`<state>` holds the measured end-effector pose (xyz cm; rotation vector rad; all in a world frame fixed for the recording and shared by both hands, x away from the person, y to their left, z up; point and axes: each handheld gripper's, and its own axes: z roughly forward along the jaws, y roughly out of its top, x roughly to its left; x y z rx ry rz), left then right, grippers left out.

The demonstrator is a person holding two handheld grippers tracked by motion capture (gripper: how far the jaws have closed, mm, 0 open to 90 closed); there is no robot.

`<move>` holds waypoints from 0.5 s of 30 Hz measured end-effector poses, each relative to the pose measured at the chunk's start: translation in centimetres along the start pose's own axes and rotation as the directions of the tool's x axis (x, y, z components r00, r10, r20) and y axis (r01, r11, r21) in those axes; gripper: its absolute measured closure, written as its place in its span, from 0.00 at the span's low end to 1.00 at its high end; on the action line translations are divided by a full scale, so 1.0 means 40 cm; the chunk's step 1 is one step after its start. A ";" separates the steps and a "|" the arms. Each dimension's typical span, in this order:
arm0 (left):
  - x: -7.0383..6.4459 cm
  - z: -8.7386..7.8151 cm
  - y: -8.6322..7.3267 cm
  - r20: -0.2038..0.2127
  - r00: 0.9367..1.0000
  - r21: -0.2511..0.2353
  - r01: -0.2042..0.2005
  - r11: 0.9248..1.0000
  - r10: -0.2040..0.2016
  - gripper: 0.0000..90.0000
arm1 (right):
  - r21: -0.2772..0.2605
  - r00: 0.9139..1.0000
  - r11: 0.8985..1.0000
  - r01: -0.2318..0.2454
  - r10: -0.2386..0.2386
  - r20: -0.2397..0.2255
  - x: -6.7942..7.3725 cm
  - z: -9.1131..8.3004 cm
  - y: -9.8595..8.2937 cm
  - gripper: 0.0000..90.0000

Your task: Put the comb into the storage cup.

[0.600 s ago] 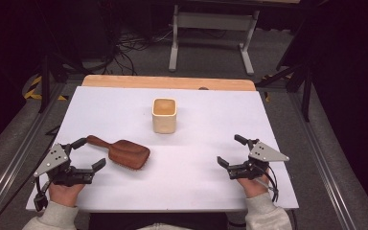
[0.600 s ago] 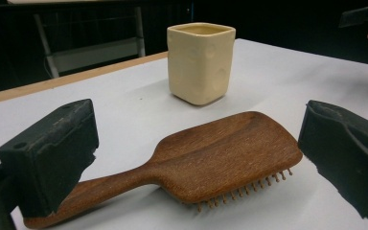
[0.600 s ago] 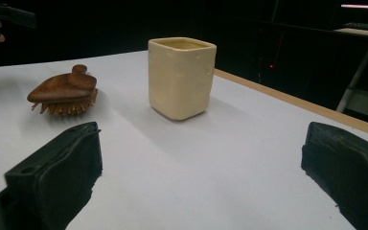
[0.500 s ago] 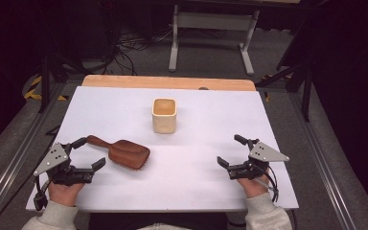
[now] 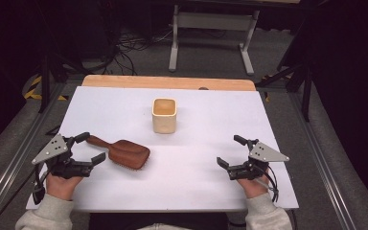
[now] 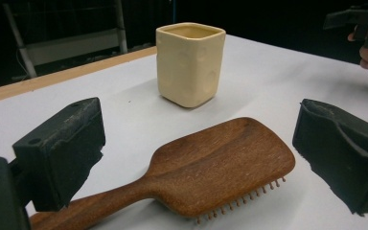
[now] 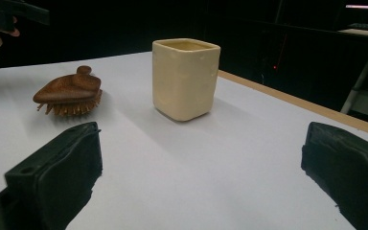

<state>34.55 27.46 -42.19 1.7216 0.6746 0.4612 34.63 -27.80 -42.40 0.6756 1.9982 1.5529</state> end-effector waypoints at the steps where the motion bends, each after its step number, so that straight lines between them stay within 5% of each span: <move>1: 0.004 0.003 0.008 0.002 1.000 0.009 -0.005 1.000 0.005 0.06 | 0.004 1.000 1.000 0.002 -0.002 0.003 -0.001 0.000 0.000 0.01; 15: 0.040 0.040 0.067 0.026 0.999 0.077 -0.039 0.996 0.037 0.09 | 0.002 1.000 1.000 -0.002 0.002 -0.003 0.000 -0.003 -0.002 0.01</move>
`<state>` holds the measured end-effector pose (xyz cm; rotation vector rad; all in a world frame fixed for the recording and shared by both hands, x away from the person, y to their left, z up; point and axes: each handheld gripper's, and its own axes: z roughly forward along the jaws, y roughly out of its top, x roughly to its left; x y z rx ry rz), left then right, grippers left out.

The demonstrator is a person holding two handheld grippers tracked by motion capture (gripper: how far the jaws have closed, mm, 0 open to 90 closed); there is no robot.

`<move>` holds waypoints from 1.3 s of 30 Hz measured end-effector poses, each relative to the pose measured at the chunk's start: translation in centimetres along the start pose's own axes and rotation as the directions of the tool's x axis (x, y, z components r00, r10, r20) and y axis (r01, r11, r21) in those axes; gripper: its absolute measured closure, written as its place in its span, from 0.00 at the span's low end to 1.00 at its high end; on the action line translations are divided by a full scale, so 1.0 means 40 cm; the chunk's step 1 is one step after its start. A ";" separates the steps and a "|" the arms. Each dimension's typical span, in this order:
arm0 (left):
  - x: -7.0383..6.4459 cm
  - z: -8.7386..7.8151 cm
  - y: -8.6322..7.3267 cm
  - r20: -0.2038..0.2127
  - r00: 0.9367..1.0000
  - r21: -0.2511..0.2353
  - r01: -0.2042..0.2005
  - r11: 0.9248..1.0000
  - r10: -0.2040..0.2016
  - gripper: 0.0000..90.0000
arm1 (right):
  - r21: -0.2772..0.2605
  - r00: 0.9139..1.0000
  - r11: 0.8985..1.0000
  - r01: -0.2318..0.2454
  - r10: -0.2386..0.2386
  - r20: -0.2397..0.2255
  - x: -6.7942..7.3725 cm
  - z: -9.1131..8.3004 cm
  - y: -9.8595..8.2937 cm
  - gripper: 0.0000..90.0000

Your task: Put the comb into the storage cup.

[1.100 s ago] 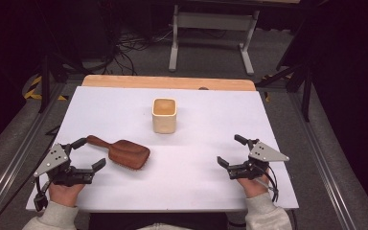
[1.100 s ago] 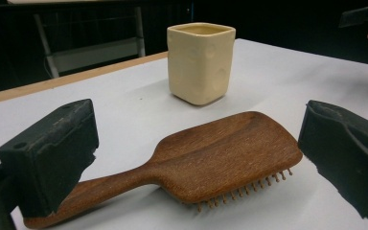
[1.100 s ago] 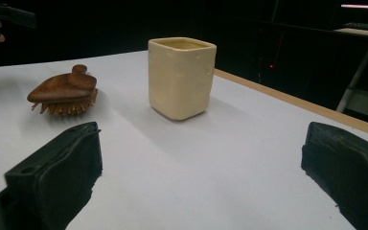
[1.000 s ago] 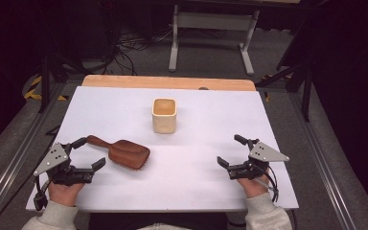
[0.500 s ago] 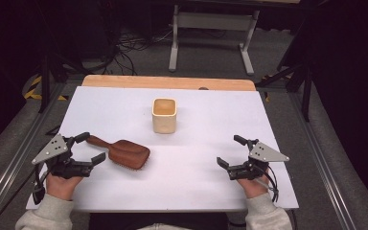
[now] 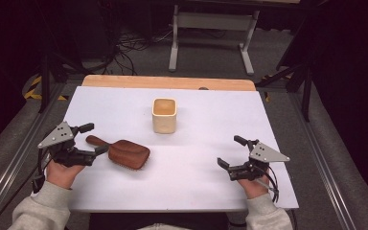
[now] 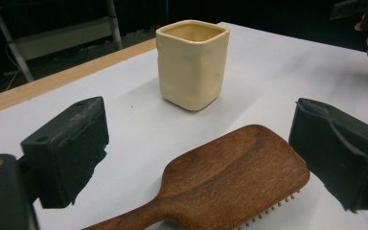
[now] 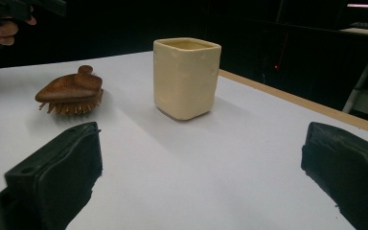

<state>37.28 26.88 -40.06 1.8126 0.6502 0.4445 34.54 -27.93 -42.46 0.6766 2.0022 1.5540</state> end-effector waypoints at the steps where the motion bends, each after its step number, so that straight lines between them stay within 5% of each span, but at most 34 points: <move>1: 0.004 0.002 0.003 -0.004 1.000 0.006 -0.004 1.000 0.004 0.10 | -0.002 1.000 1.000 -0.002 0.002 -0.001 0.000 0.000 0.000 0.01; 11: 0.039 0.018 0.022 0.071 0.997 0.060 -0.019 0.998 0.015 0.30 | 0.008 1.000 1.000 -0.001 0.001 -0.010 0.001 0.003 -0.001 0.01; 17: 0.050 0.027 0.027 0.069 0.998 0.108 0.000 0.994 -0.008 0.72 | -0.004 1.000 1.000 -0.011 0.011 -0.020 0.001 0.000 -0.001 0.01; 20: 0.061 0.039 0.034 0.082 0.997 0.185 -0.017 0.983 0.001 0.96 | -0.003 1.000 1.000 -0.013 0.013 -0.021 0.001 -0.001 -0.001 0.01; 24: 0.070 0.050 0.045 0.082 0.996 0.237 -0.043 0.970 0.024 1.00 | -0.003 1.000 1.000 -0.016 0.016 -0.022 0.001 -0.001 -0.002 0.01; 29: 0.083 0.079 0.069 0.072 0.995 0.353 -0.095 0.931 0.074 1.00 | -0.006 1.000 1.000 -0.014 0.013 -0.024 0.001 -0.002 -0.001 0.01; 31: 0.086 0.096 0.078 0.071 0.992 0.408 -0.121 0.905 0.100 1.00 | -0.006 1.000 1.000 -0.014 0.014 -0.025 0.001 -0.002 -0.001 0.01; 39: 0.100 0.151 0.089 0.072 0.988 0.544 -0.151 0.825 0.133 1.00 | -0.005 0.999 1.000 -0.018 0.017 -0.028 0.000 -0.002 -0.003 0.01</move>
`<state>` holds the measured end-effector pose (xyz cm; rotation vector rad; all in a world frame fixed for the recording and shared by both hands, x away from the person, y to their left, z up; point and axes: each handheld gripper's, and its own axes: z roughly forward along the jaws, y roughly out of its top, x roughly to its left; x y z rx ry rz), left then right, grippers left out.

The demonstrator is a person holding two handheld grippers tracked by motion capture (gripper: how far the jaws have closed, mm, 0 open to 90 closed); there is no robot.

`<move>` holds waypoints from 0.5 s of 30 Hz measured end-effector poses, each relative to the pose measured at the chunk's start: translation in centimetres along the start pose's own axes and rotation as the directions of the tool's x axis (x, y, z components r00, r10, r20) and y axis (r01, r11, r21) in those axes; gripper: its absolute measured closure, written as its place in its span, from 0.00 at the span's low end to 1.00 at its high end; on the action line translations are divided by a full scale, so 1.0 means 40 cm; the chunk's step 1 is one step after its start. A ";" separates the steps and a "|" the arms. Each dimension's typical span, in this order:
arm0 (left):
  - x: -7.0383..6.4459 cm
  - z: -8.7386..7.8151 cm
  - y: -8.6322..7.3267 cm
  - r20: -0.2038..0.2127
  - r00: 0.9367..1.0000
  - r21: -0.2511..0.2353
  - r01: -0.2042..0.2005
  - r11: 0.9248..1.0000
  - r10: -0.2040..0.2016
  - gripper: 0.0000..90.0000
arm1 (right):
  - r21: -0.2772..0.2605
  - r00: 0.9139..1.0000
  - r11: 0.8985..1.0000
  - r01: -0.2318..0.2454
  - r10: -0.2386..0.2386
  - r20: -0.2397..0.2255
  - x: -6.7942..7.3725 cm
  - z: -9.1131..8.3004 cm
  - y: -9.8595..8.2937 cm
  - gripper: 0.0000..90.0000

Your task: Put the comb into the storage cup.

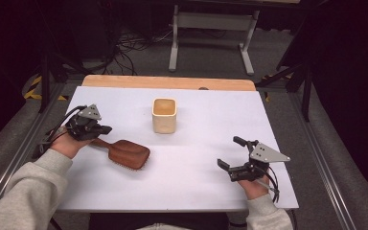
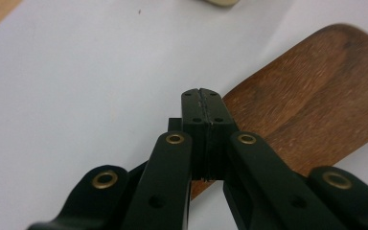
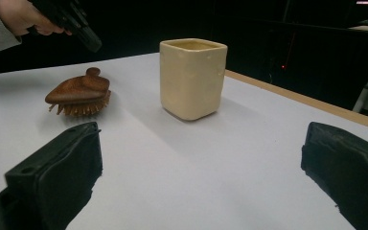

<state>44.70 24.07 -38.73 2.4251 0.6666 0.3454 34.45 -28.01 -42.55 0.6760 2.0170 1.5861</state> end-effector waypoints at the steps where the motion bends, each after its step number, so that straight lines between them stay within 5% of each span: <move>1: 0.002 0.007 0.003 -0.002 1.000 0.019 -0.005 1.000 0.005 1.00 | 0.000 1.000 1.000 0.001 -0.001 0.001 0.000 0.000 0.000 0.01; 15: 0.023 0.081 0.006 0.012 0.999 0.208 -0.037 0.977 0.035 1.00 | 0.001 1.000 1.000 -0.003 0.003 -0.003 -0.001 -0.001 -0.002 0.01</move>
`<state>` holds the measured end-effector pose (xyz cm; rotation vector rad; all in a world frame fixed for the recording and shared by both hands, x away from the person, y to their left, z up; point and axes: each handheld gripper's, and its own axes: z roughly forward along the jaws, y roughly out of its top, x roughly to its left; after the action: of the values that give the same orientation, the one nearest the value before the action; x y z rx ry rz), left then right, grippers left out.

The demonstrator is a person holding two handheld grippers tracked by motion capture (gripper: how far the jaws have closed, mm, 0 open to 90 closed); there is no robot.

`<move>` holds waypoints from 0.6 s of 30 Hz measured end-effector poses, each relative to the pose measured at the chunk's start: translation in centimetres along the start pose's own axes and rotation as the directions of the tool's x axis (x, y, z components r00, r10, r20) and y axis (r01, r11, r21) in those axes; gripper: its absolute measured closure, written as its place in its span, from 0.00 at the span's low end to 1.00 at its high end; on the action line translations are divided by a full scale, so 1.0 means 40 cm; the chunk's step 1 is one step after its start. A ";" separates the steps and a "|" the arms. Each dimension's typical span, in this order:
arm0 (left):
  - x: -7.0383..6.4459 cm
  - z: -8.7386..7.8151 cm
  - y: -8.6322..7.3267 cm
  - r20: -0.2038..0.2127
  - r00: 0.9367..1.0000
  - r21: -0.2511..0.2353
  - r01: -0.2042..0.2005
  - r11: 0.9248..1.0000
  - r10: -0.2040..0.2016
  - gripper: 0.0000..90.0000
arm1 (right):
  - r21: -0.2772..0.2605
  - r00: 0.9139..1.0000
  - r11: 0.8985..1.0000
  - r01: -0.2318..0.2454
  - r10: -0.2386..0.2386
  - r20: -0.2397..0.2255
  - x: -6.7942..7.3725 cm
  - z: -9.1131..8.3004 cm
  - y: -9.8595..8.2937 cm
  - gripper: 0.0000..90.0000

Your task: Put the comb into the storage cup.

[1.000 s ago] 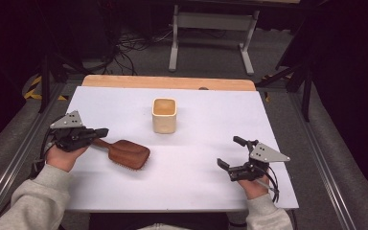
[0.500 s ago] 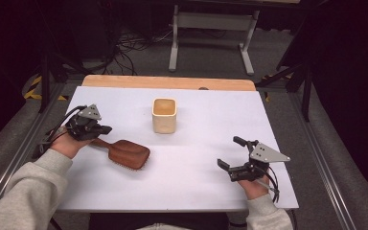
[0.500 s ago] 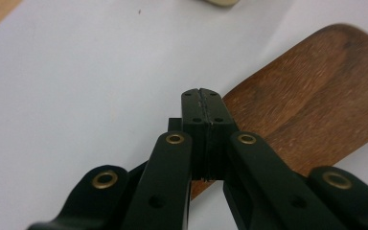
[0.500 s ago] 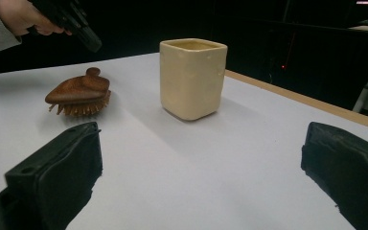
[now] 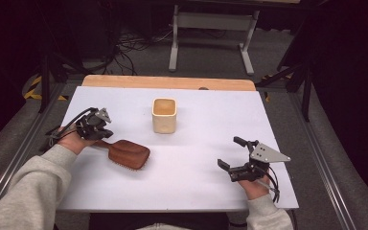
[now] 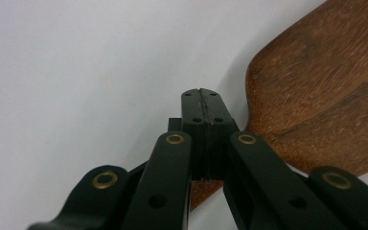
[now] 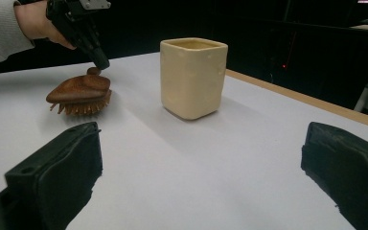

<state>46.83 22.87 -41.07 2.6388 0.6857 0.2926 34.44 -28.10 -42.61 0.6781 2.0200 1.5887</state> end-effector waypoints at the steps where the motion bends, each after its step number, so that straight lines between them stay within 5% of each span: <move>1: 0.000 0.003 0.000 0.000 1.000 0.012 -0.001 1.000 0.001 1.00 | 0.001 1.000 1.000 0.002 -0.002 -0.001 0.000 0.001 0.000 0.01; 9: -0.006 0.019 0.012 -0.007 0.998 0.126 -0.056 0.990 0.058 1.00 | 0.007 1.000 1.000 0.002 -0.001 -0.007 0.001 0.004 -0.001 0.01; 18: -0.012 0.030 0.011 -0.006 0.997 0.183 -0.068 0.981 0.070 1.00 | 0.007 1.000 1.000 0.002 -0.002 -0.009 0.001 0.004 -0.002 0.01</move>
<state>46.97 21.89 -41.99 2.8419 0.6535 0.2778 34.50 -28.00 -42.73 0.6722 2.0325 1.5872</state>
